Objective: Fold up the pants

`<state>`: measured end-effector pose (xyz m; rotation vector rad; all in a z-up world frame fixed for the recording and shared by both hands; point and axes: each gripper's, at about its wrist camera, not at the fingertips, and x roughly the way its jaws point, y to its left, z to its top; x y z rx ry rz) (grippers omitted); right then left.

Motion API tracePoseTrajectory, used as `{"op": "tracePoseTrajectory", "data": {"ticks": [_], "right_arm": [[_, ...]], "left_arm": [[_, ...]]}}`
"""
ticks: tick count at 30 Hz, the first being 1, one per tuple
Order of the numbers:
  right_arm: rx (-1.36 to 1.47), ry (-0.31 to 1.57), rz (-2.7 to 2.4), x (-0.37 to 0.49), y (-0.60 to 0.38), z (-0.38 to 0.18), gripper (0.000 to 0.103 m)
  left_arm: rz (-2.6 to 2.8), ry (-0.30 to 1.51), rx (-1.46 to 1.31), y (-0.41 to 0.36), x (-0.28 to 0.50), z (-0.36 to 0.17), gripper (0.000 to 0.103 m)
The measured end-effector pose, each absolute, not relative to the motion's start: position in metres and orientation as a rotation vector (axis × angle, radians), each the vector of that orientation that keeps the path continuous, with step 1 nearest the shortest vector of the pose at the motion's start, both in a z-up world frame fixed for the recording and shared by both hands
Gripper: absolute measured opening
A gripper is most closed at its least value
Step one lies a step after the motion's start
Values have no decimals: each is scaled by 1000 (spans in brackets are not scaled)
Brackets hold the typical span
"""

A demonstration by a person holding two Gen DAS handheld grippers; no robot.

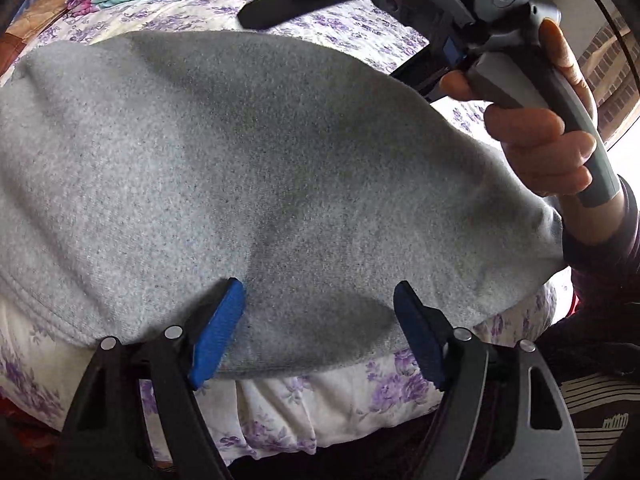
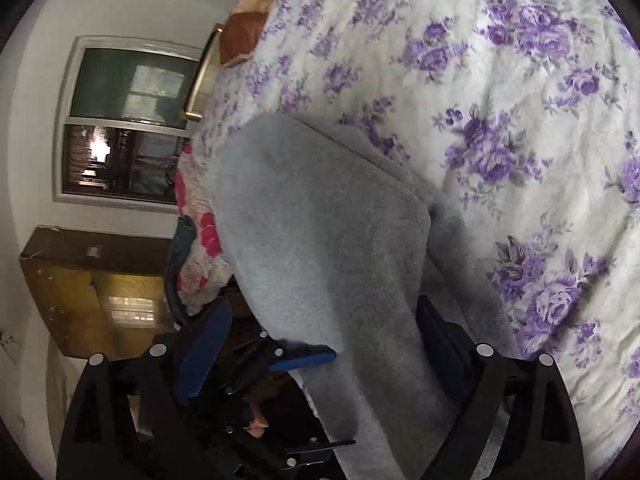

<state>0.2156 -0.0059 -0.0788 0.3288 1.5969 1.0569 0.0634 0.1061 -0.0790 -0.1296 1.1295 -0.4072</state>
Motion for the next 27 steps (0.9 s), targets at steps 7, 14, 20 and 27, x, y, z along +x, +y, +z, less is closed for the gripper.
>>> {"op": "tracePoseTrajectory", "data": {"ticks": [7, 14, 20, 27], "right_arm": [[568, 1340, 1117, 245, -22, -63, 87], [651, 1047, 981, 266, -80, -30, 85], [634, 1176, 1067, 247, -82, -16, 86], [442, 1286, 850, 225, -44, -65, 79]], "left_arm": [[-398, 1130, -143, 102, 61, -80, 75], [-404, 1129, -153, 106, 60, -79, 75], [-402, 1121, -147, 106, 58, -77, 75], [-386, 1116, -137, 102, 52, -76, 75]]}}
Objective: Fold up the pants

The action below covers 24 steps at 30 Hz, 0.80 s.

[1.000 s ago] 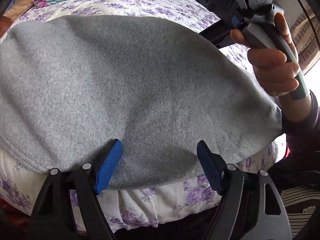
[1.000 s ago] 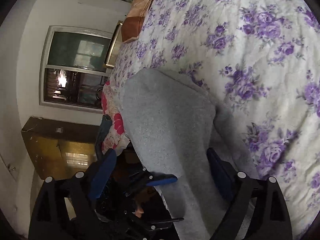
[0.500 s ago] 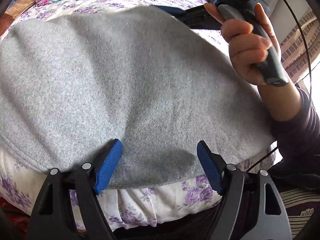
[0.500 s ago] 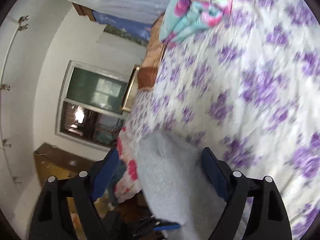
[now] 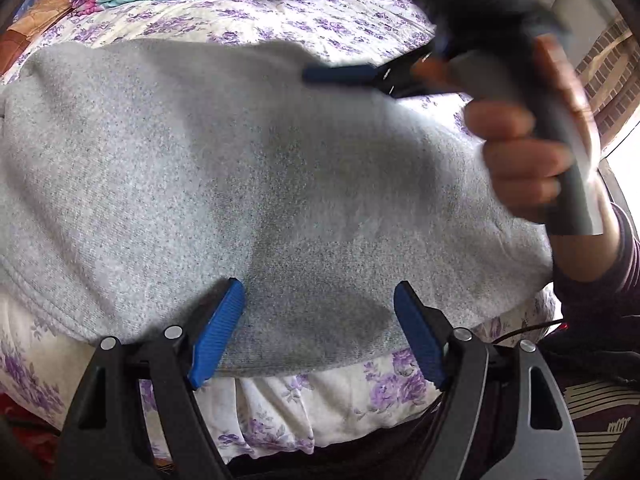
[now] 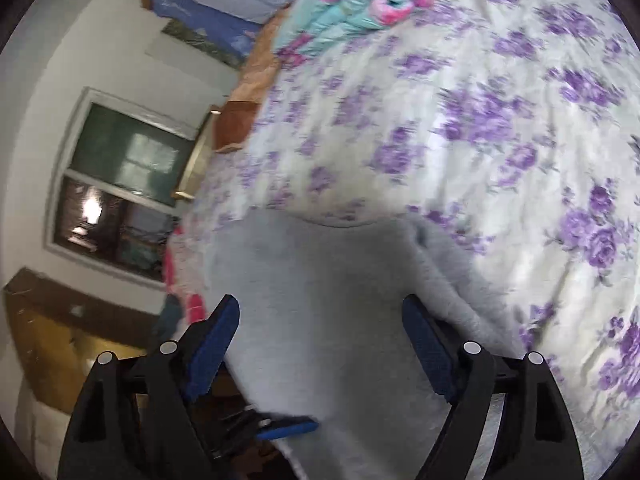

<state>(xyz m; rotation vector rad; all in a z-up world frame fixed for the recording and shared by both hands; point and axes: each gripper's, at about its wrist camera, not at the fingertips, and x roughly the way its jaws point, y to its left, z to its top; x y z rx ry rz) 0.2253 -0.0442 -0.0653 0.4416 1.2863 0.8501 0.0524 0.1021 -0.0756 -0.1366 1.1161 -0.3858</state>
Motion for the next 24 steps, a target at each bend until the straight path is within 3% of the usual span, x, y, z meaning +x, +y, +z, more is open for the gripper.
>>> {"op": "tracePoseTrajectory", "data": {"ticks": [2, 4, 8, 10, 11, 14, 15, 16, 17, 22, 24], "right_arm": [[496, 1314, 863, 234, -52, -85, 76], [519, 1288, 897, 229, -60, -68, 82], [501, 1139, 1006, 191, -81, -16, 85], [517, 1116, 1033, 166, -95, -10, 98], [536, 1120, 1023, 156, -103, -14, 100], [563, 1237, 865, 135, -121, -61, 97], [565, 1239, 835, 132, -123, -74, 80], [544, 1196, 816, 124, -132, -77, 71], [520, 1142, 793, 112, -143, -72, 71], [440, 750, 678, 13, -220, -12, 85], [459, 649, 513, -27, -266, -5, 86]], "left_arm": [[-369, 1088, -98, 100, 44, -66, 75], [-364, 1007, -38, 100, 31, -45, 76], [-275, 911, -78, 129, 31, -19, 92], [-219, 922, -146, 153, 47, -27, 92], [-139, 958, -158, 166, 56, -40, 92], [-98, 981, -238, 192, 58, -69, 92], [-89, 967, -183, 186, 53, -69, 92], [-69, 964, -125, 178, 50, -71, 92], [-45, 956, -84, 171, 48, -72, 92], [-92, 890, -88, 150, 44, -48, 92], [-181, 861, -128, 131, 38, -38, 93]]}}
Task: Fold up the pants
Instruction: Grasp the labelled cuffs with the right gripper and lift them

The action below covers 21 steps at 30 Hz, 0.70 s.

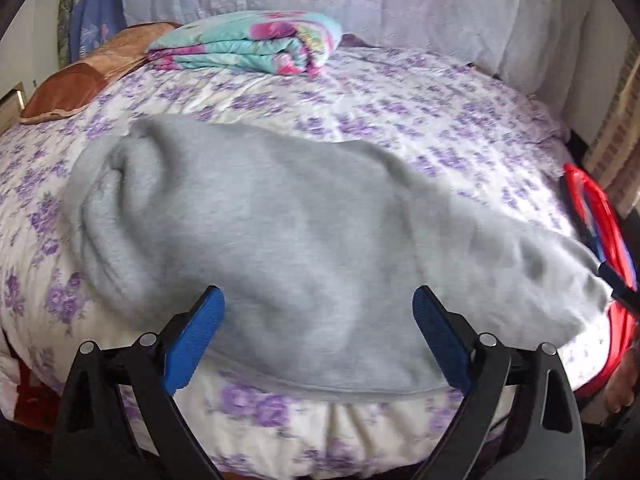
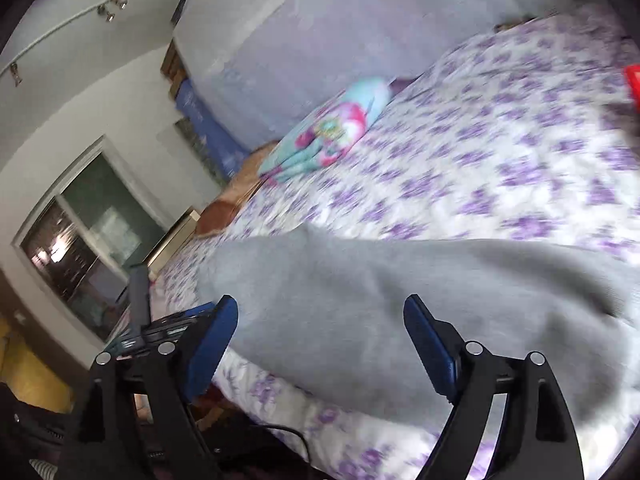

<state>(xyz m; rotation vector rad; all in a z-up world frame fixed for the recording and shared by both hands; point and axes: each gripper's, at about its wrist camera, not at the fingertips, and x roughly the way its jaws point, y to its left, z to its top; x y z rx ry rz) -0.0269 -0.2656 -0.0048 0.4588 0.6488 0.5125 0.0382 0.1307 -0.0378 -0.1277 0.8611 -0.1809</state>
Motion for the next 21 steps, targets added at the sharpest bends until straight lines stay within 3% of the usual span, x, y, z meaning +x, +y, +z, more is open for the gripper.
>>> {"op": "tracePoseTrajectory", "data": {"ticks": [6, 10, 17, 18, 19, 21], "right_arm": [[674, 615, 141, -96, -377, -55, 87], [794, 652, 157, -79, -386, -89, 87], [740, 606, 243, -16, -356, -102, 84], [717, 604, 222, -12, -352, -102, 74], [710, 611, 218, -11, -349, -101, 47], [711, 632, 230, -11, -347, -101, 24]], "left_arm": [[-331, 874, -120, 65, 49, -47, 93], [-337, 925, -117, 50, 58, -68, 93], [-276, 892, -103, 62, 55, -82, 93], [-276, 887, -100, 62, 54, -82, 93], [-273, 882, -100, 63, 53, -82, 93], [-276, 872, -109, 67, 50, -82, 93]]}}
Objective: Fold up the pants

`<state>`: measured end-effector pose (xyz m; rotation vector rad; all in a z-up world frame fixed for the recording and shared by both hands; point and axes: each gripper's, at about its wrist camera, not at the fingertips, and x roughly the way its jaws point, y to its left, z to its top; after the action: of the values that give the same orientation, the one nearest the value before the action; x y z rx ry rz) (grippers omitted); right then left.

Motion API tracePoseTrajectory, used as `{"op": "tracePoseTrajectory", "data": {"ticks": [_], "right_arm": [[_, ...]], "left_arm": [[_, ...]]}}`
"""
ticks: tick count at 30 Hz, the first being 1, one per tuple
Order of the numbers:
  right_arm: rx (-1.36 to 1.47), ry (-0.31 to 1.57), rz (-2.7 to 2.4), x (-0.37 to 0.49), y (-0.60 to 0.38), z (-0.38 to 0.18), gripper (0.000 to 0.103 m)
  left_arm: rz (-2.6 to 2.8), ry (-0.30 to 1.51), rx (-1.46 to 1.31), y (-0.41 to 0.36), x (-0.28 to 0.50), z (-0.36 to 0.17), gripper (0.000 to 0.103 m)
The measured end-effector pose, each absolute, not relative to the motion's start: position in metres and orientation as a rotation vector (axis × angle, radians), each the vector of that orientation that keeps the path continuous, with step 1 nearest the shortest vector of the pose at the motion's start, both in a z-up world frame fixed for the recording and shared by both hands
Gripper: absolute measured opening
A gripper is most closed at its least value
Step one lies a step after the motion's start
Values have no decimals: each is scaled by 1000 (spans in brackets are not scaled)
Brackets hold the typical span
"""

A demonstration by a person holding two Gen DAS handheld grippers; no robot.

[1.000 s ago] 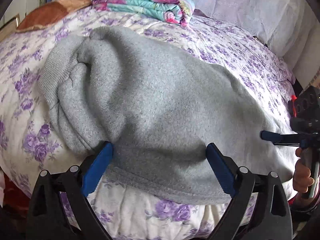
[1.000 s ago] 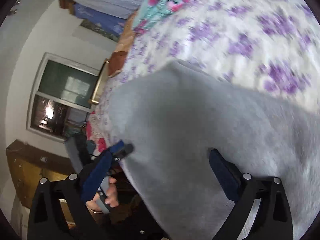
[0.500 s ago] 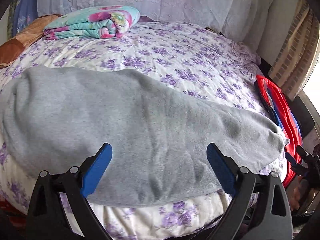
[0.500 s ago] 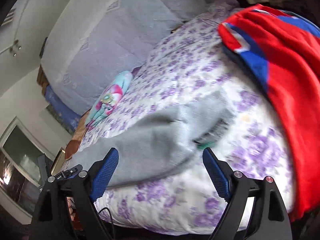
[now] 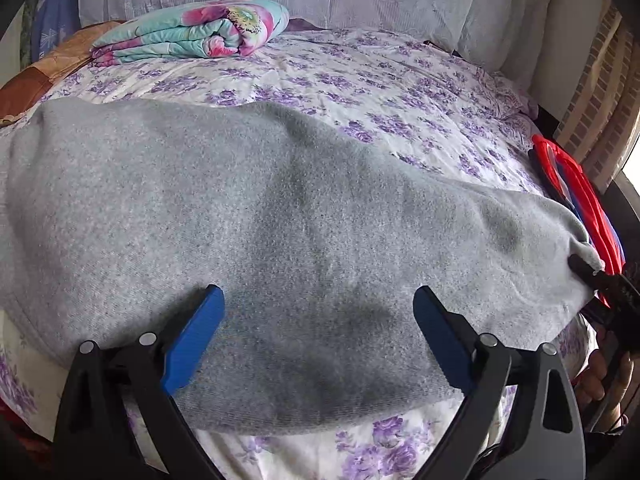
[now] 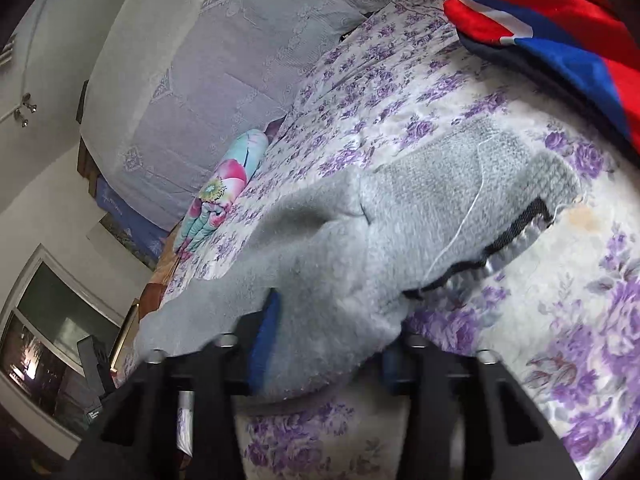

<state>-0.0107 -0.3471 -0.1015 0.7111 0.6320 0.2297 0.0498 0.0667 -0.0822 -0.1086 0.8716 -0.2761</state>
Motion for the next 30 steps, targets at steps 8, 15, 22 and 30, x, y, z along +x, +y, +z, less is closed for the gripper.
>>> {"op": "tracePoseTrajectory", "data": {"ticks": [8, 15, 22, 30], "right_arm": [[11, 460, 54, -35, -231, 21, 21], [-411, 558, 346, 12, -63, -2, 78], [-213, 806, 657, 28, -62, -39, 75], [-345, 669, 551, 25, -78, 7, 47]], "left_arm": [[-309, 861, -158, 81, 43, -71, 93], [-194, 747, -335, 156, 9, -38, 94], [-75, 774, -445, 222, -6, -55, 94], [-141, 789, -446, 206, 8, -59, 94]]}}
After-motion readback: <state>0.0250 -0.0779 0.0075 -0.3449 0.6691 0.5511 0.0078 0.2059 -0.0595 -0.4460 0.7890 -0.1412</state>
